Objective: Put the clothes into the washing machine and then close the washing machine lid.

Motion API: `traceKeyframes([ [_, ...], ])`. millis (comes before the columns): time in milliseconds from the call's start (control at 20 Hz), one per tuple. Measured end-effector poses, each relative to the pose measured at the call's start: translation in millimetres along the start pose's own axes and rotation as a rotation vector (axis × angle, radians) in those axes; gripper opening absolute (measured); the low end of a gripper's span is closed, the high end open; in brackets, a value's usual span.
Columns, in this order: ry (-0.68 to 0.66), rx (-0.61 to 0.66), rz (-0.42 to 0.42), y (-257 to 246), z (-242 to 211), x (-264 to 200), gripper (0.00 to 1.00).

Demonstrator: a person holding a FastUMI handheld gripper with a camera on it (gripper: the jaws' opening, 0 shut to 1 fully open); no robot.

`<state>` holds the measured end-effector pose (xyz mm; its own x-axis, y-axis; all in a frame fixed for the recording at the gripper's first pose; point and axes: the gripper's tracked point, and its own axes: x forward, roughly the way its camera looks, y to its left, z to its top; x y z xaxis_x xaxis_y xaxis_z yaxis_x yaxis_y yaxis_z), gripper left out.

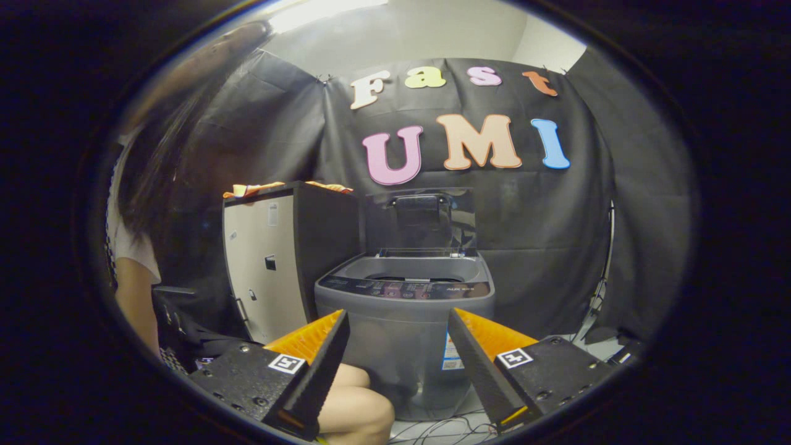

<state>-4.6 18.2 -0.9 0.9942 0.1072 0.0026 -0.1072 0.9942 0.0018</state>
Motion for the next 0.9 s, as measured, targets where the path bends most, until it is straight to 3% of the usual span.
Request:
traceKeyframes([
  [550,0.000,-0.001,-0.026,-4.5,-0.2,0.7,0.97],
  [900,-0.001,-0.002,-0.088,-14.5,-0.5,-1.0,0.97],
])
